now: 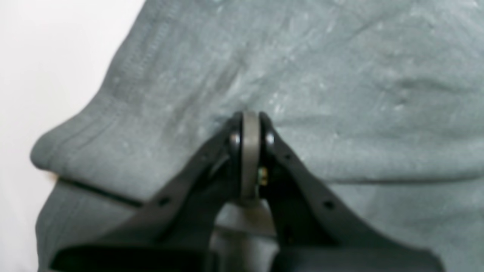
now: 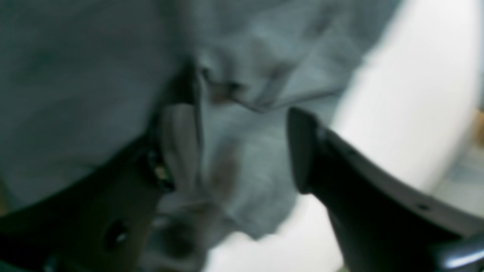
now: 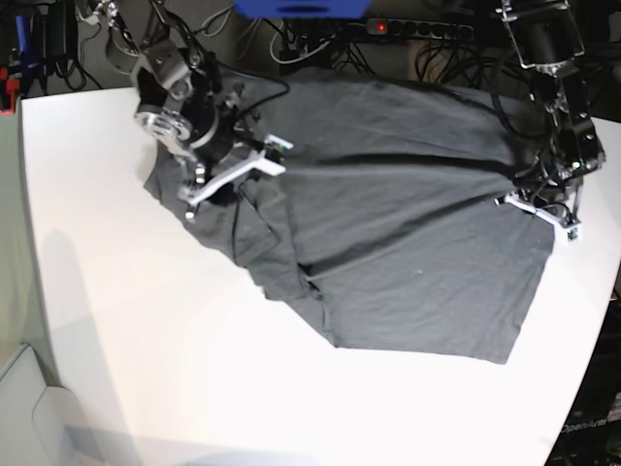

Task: Layout the t-shirt on the table in an organized manner, then fold the t-shirt properly
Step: 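Grasp the shirt's side with the right gripper and fold it toward the left gripper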

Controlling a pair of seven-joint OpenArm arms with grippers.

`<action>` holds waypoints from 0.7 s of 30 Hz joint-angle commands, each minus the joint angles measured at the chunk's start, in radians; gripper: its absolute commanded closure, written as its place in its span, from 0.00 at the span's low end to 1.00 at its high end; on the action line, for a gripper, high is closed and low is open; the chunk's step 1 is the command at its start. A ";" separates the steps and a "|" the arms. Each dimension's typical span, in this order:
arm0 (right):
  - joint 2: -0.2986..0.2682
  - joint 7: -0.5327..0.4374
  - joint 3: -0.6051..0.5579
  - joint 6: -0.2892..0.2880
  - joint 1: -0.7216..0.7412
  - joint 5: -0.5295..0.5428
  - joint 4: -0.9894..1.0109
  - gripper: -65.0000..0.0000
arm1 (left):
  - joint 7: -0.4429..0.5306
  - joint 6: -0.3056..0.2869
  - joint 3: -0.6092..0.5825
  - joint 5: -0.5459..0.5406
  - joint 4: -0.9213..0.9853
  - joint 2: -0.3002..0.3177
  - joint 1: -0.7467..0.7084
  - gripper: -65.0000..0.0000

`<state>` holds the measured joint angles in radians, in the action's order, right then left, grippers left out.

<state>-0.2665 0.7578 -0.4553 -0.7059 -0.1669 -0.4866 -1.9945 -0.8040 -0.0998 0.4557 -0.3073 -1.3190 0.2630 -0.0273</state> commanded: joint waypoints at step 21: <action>0.341 0.010 0.224 0.008 0.263 0.004 0.386 0.40 | -0.050 0.016 -0.001 0.029 0.008 -0.006 -0.029 1.00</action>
<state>0.0692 0.7757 -0.2317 -0.7029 0.0746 -0.4854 -1.5906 -0.7773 -0.0986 0.4564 -0.3077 -1.3205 0.2546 -0.0406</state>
